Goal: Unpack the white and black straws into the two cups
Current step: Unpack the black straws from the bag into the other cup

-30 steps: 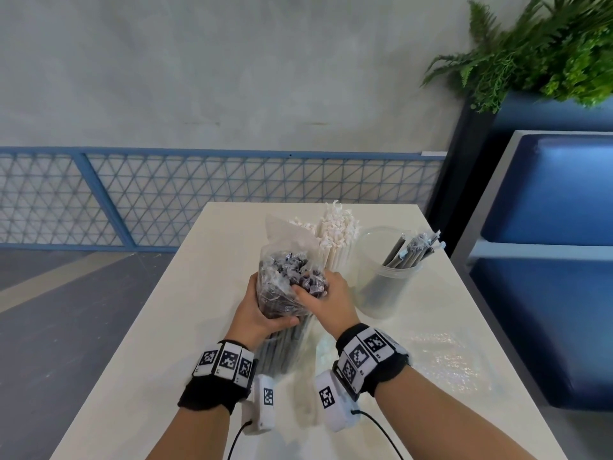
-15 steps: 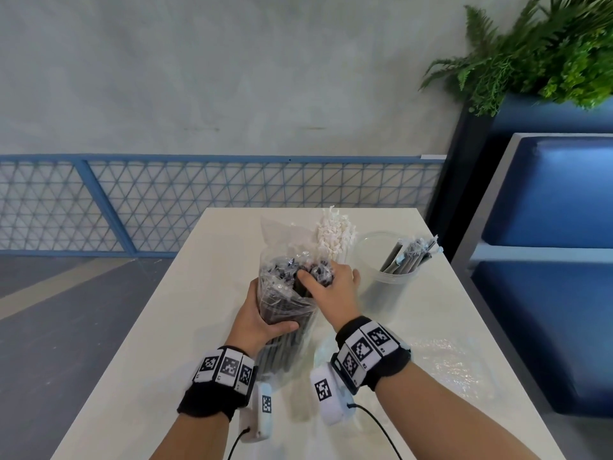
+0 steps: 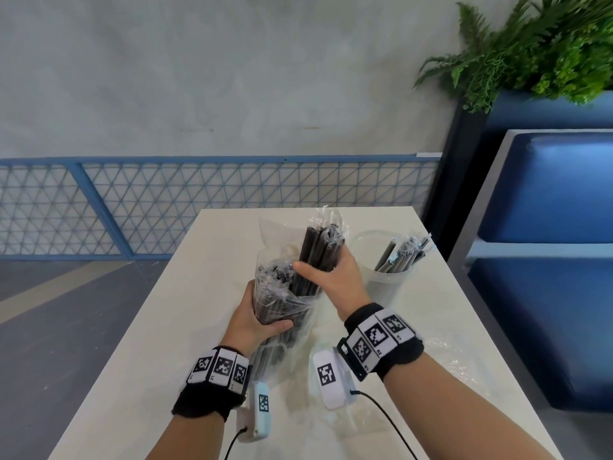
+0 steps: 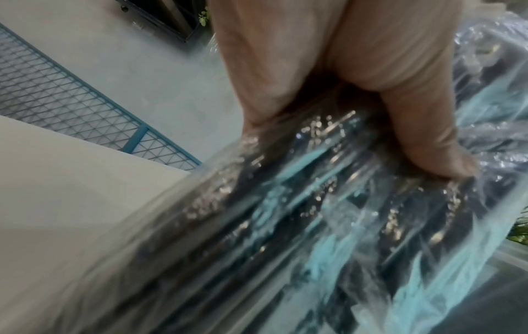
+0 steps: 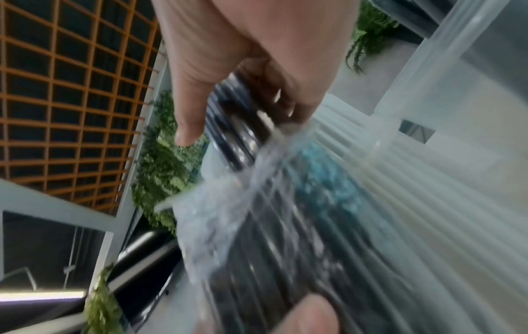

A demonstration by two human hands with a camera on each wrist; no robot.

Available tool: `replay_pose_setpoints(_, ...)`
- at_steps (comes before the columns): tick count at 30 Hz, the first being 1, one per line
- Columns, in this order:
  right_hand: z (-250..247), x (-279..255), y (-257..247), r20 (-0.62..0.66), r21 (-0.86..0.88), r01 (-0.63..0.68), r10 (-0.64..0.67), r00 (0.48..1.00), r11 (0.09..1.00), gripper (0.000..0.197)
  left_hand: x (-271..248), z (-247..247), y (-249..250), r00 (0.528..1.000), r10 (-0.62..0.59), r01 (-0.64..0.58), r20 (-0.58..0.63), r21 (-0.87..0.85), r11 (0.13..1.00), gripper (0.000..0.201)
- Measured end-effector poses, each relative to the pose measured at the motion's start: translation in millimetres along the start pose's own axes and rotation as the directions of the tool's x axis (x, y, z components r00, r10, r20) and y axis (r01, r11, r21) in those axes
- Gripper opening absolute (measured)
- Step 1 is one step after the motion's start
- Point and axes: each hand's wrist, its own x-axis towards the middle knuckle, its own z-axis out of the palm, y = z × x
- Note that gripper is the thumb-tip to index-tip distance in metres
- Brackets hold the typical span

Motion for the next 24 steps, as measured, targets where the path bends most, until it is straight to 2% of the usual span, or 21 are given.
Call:
replay_pose_setpoints(2, 5, -2, 7, -0.057, -0.023, -0.01, 0.009, 0.998, 1.0, 0.038, -1, 1, 1, 1.0, 0.001, -0.001, 0.021, 0.0, 1.0, 0.077)
replay_pose_setpoints(6, 10, 2, 5, -0.15, 0.148, -0.039, 0.061, 0.987, 0.988, 0.025, -1, 2, 0, 1.0, -0.004, 0.004, 0.018, -0.006, 1.0, 0.077)
replay_pose_setpoints(8, 8, 7, 0, -0.174, 0.173, -0.04, 0.071, 0.982, 0.984, 0.025, -1, 1, 0, 1.0, -0.008, 0.008, 0.014, -0.009, 1.0, 0.078)
replay_pose_setpoints(11, -1, 15, -8, -0.213, 0.195, -0.007, 0.049, 0.976, 0.981, 0.025, -1, 1, 0, 0.999, -0.021, 0.021, 0.028, -0.004, 1.0, 0.077)
replay_pose_setpoints(14, -8, 23, -20, -0.243, 0.273, 0.027, 0.042, 0.969, 0.962, 0.011, 0, 3, 2, 0.999, -0.028, 0.028, 0.031, -0.001, 1.0, 0.075)
replay_pose_setpoints(17, -12, 29, -22, -0.266, 0.325, 0.049, 0.041, 0.963, 0.945, 0.014, 0, 5, 3, 0.999, -0.035, 0.035, 0.041, -0.002, 0.999, 0.076)
replay_pose_setpoints(19, -13, 27, -20, -0.263, 0.315, 0.036, 0.051, 0.963, 0.948, 0.028, -1, 5, 4, 0.999, -0.032, 0.032, 0.037, 0.002, 0.999, 0.075)
replay_pose_setpoints(21, -13, 22, -16, -0.202, 0.27, 0.019, 0.038, 0.979, 0.963, 0.038, -1, 6, 4, 0.999, -0.024, 0.024, 0.029, 0.007, 1.0, 0.075)
replay_pose_setpoints(24, -9, 10, -5, -0.124, 0.155, -0.008, 0.028, 0.992, 0.988, 0.036, 0, 7, 5, 0.999, -0.02, 0.019, 0.027, 0.013, 1.0, 0.077)
